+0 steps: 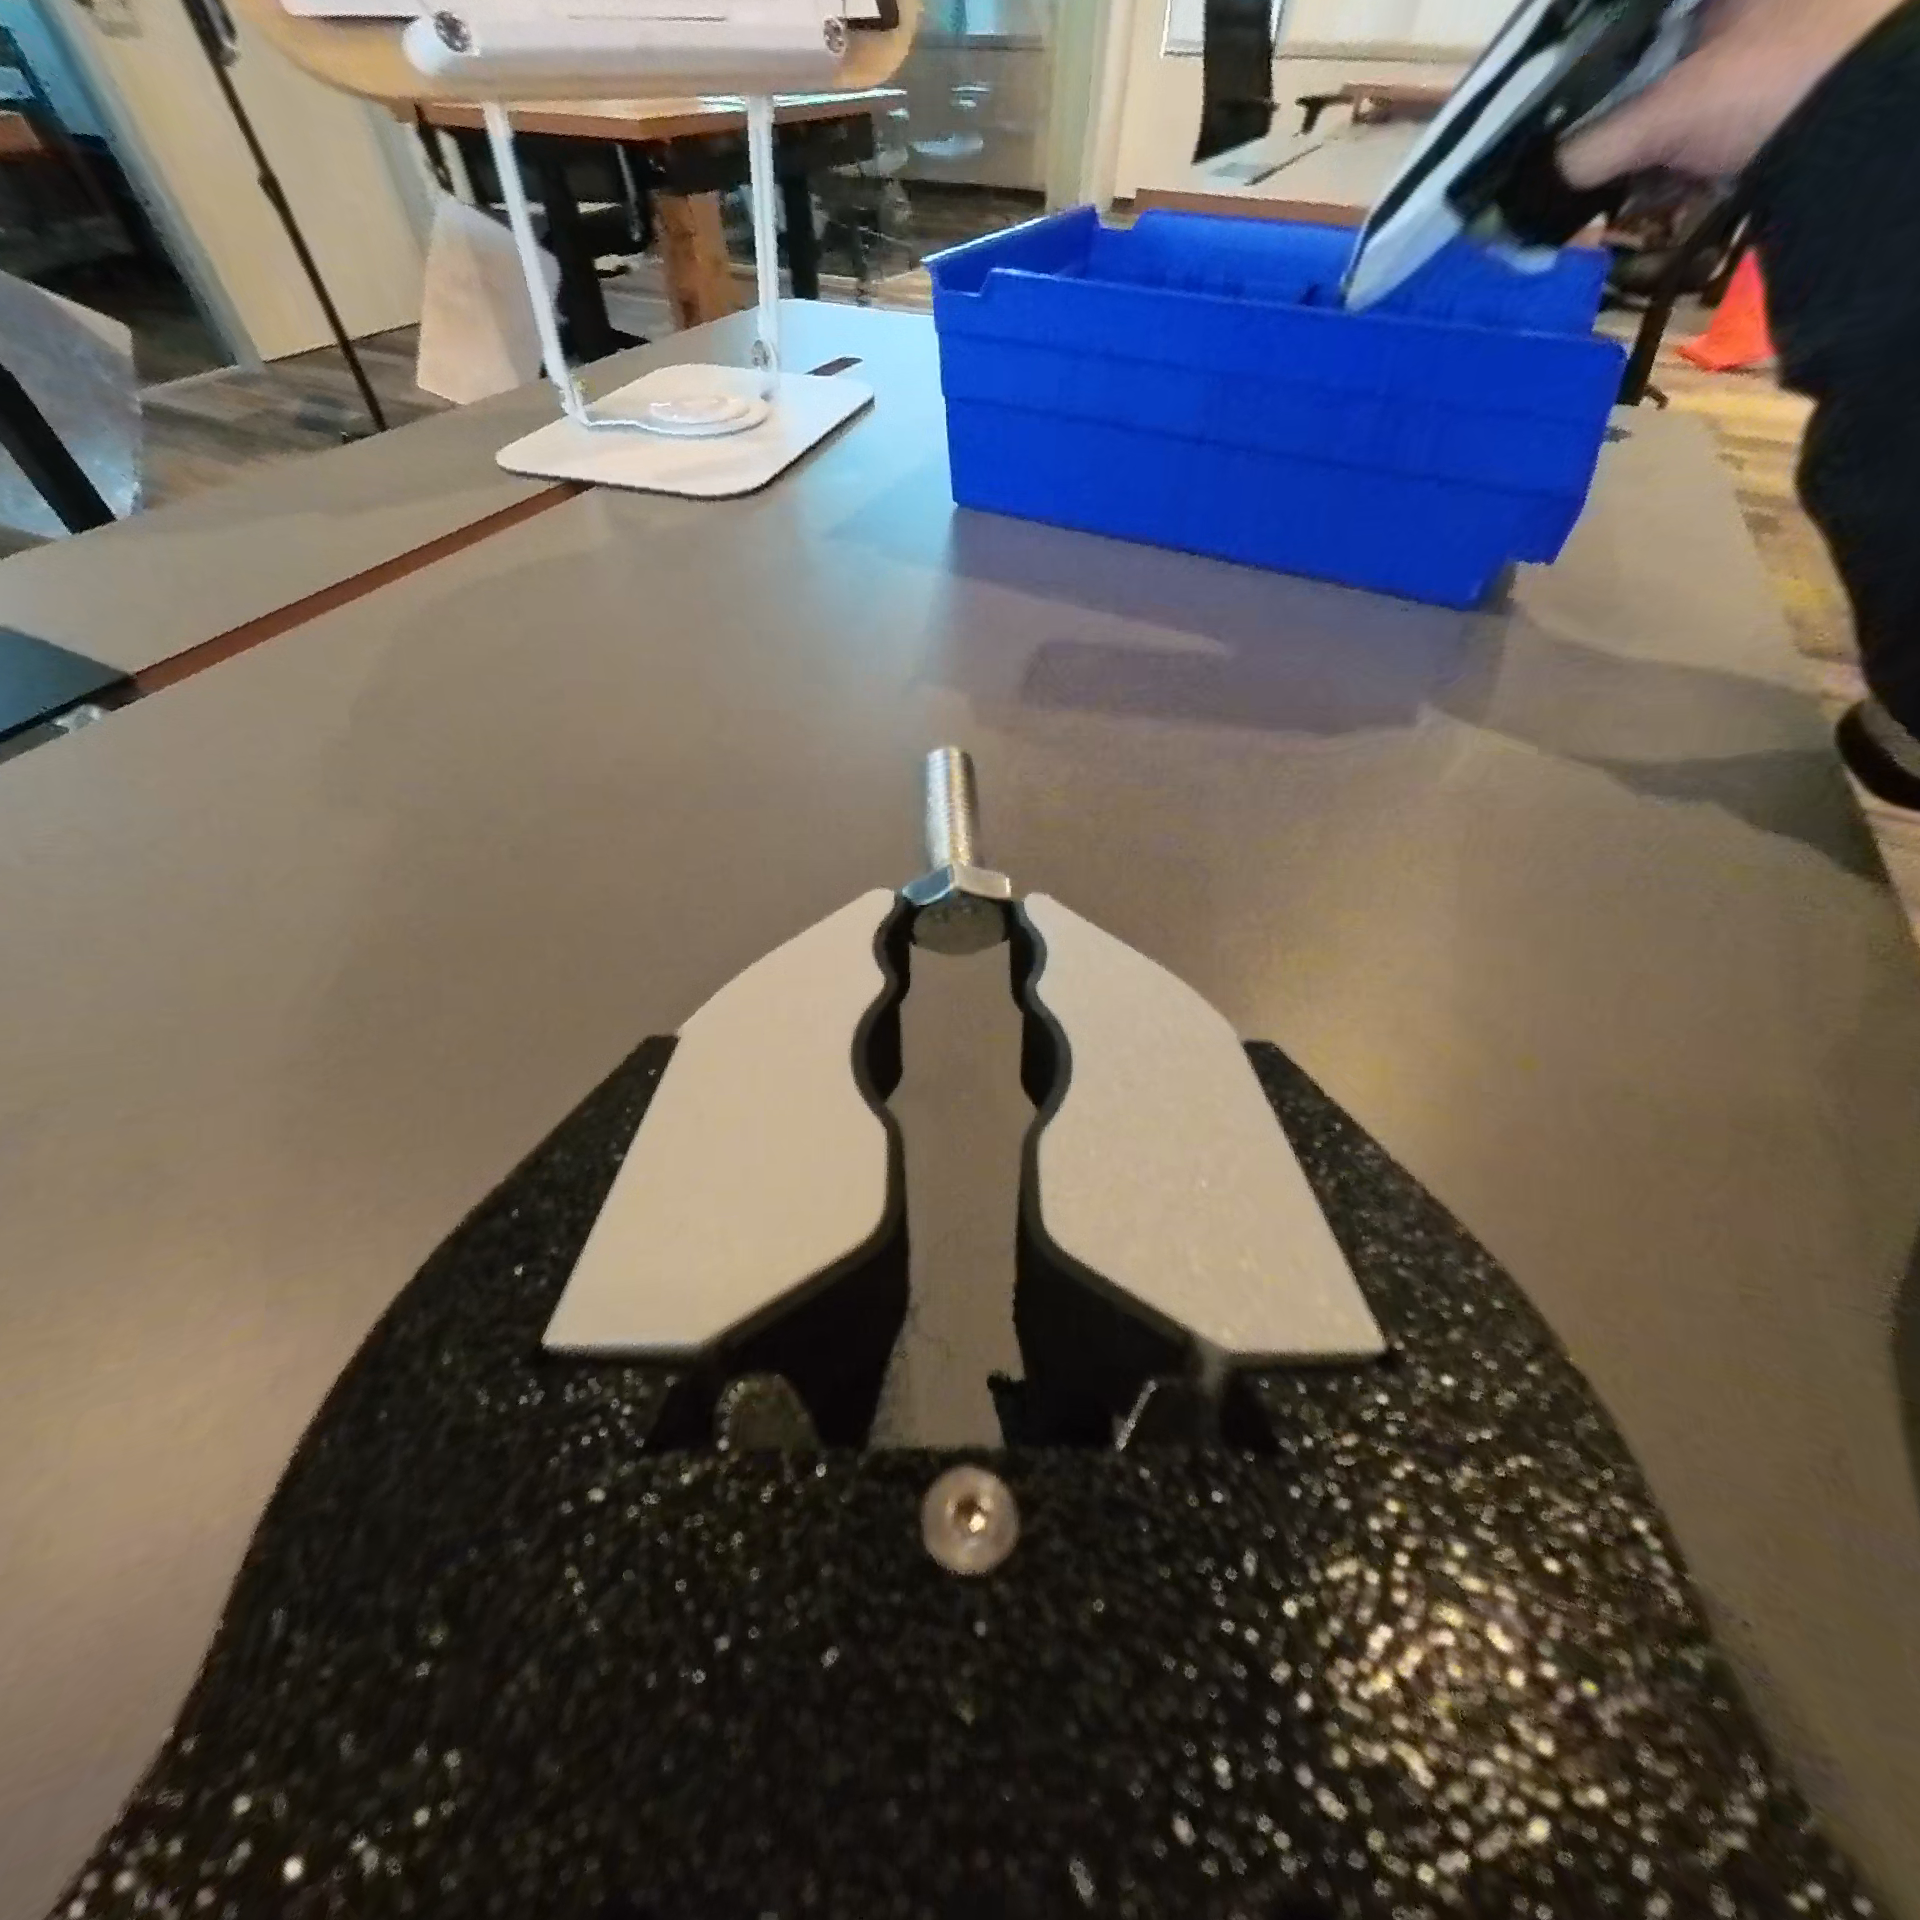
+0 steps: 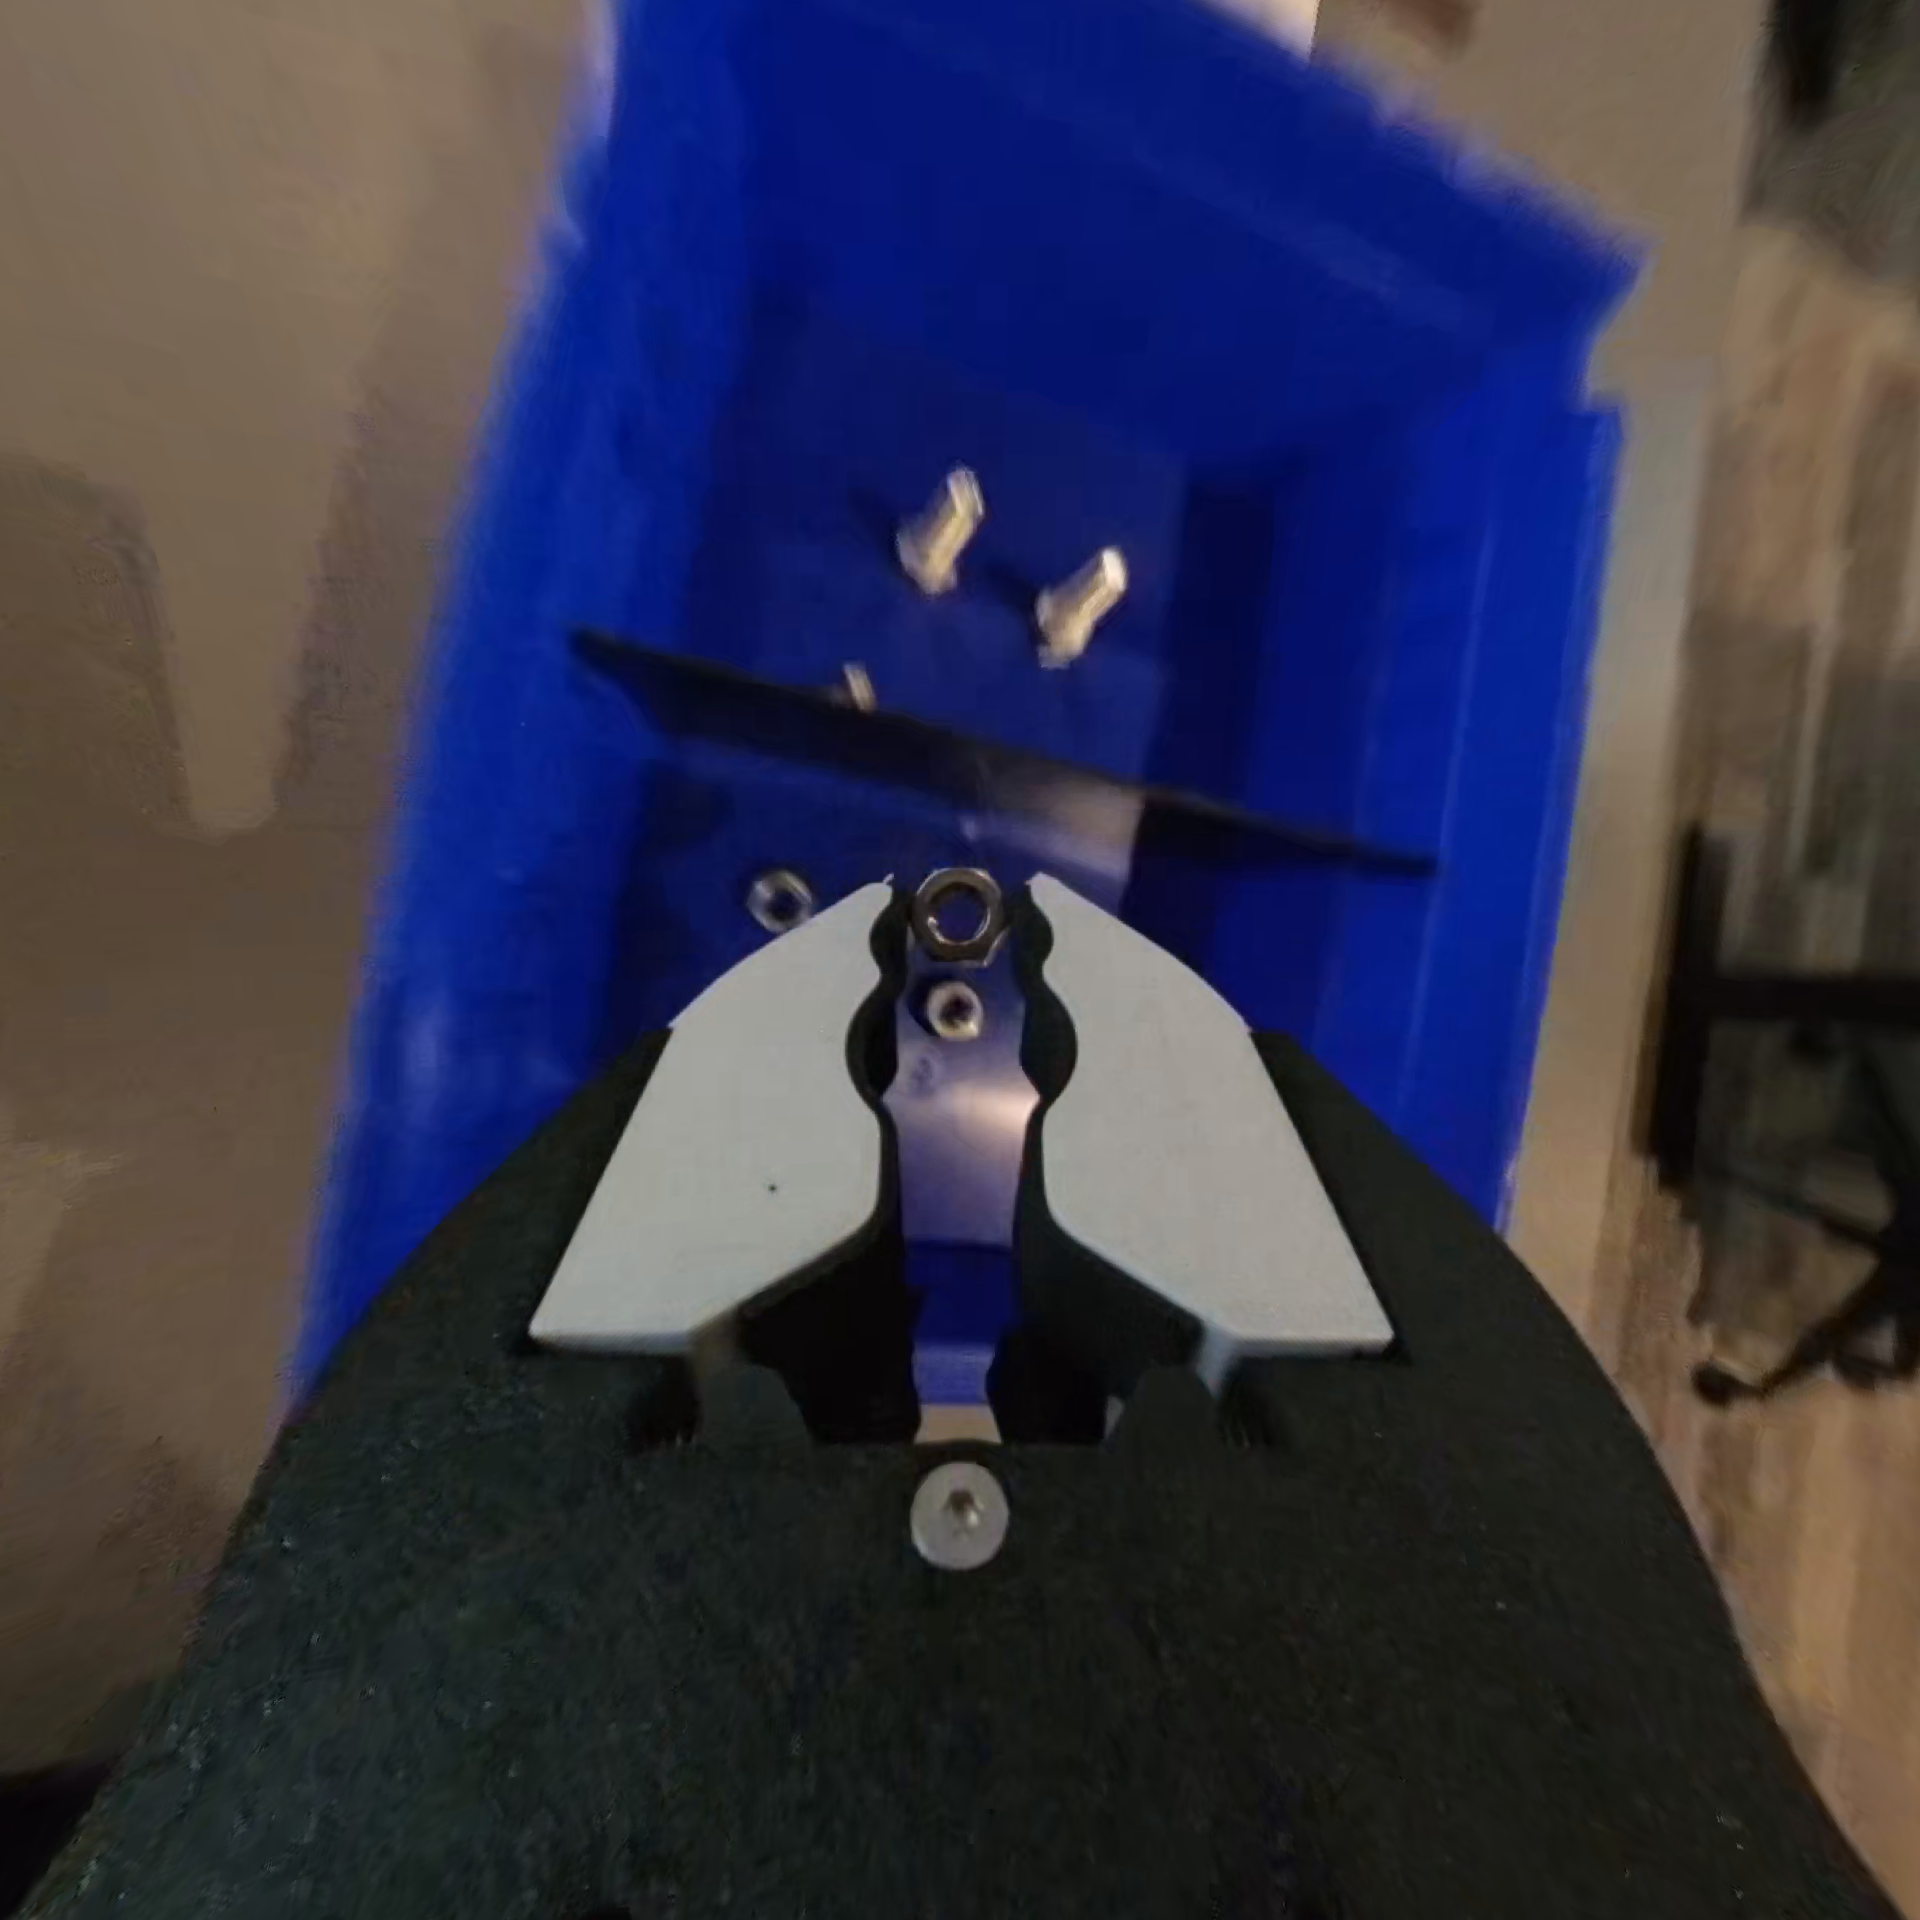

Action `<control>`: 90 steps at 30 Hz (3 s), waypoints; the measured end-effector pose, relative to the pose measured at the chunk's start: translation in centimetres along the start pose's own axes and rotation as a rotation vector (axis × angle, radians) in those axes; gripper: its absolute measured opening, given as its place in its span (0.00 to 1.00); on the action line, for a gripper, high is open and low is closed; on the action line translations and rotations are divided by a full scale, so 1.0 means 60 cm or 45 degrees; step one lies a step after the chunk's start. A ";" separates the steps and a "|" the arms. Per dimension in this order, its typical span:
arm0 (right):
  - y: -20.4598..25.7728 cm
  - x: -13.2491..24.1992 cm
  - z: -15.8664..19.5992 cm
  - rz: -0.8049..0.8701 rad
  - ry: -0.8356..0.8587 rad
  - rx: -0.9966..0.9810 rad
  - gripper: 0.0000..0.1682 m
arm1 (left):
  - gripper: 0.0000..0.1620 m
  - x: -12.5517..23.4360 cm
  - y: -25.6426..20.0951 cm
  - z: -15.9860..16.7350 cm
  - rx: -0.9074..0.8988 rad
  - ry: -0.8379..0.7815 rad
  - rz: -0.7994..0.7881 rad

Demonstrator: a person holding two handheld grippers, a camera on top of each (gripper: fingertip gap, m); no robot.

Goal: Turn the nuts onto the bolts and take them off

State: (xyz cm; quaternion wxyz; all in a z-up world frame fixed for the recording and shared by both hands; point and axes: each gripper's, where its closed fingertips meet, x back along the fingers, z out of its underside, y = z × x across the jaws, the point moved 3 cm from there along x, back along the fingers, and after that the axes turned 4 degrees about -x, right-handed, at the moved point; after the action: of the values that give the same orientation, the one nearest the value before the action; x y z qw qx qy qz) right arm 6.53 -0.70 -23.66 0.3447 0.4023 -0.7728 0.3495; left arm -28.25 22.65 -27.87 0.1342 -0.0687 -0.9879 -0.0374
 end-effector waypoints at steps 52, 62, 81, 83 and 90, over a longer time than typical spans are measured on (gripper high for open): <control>0.089 0.032 -0.161 -0.111 -0.312 0.229 0.06 | 0.00 -0.008 -0.089 -0.012 -0.344 -0.117 0.336; -0.097 -0.169 -0.072 -0.149 0.615 0.072 0.06 | 0.00 -0.019 -0.103 0.004 -0.485 -0.016 0.318; 0.023 0.071 -0.154 -0.119 -0.598 -0.143 0.12 | 0.00 -0.020 -0.086 0.002 -0.454 -0.030 0.236; 0.127 0.121 -0.154 -0.327 -0.947 -0.010 0.10 | 0.00 -0.018 -0.081 0.000 -0.458 -0.042 0.199; 0.352 0.139 -0.123 -0.359 -1.681 0.218 0.08 | 0.00 -0.009 -0.070 -0.016 -0.524 -0.105 0.069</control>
State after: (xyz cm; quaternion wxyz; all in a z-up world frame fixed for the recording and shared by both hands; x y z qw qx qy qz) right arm -13.49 11.30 -18.62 -0.1901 0.6541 -0.7309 0.0423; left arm -28.09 18.35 -27.32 0.0779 -0.1225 -0.9619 -0.2319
